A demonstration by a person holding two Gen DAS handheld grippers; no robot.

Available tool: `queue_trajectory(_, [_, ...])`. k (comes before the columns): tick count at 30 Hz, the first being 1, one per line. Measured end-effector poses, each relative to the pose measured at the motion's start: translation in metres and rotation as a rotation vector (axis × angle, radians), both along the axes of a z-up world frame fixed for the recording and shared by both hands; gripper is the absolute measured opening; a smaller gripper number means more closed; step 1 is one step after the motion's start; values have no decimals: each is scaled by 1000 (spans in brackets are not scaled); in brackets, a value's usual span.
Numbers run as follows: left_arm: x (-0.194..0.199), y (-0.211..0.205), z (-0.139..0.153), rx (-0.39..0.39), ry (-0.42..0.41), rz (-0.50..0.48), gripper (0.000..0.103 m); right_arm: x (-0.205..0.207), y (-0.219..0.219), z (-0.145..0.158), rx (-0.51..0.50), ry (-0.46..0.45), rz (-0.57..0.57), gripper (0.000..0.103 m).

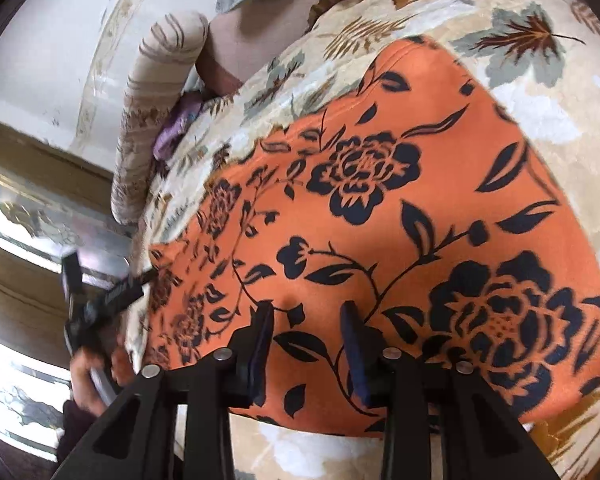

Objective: Fold small clothes

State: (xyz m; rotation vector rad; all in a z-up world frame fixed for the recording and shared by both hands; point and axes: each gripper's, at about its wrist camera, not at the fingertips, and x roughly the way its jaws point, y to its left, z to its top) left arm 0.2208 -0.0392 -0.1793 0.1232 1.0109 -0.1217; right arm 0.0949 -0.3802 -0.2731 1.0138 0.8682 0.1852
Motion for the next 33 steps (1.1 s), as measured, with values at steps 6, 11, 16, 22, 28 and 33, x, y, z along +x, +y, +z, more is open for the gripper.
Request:
queue_trajectory(6, [-61,-21,2,-18,-21,-112,78,-55,-36,3,139,-94,-142,68])
queue_trajectory(11, [-73,-29,-42,54,102,-135,83,-109,-51,-7,291,-120,-259,68])
queue_trajectory(16, [-75,-31,-38,61,87,-157,90,-127,-48,-24,358,-62,-322,68])
queue_trajectory(22, [-76,-26,-50,16,67,-217,103,-113,-47,-44,314,46,-389,68])
queue_trajectory(28, [-86,-21,-51,-16,-5,-257,103,-94,-50,-57,291,61,-462,68])
queue_trajectory(33, [-90,-1,-40,-130,-56,-318,103,-83,-48,-52,219,48,-517,67])
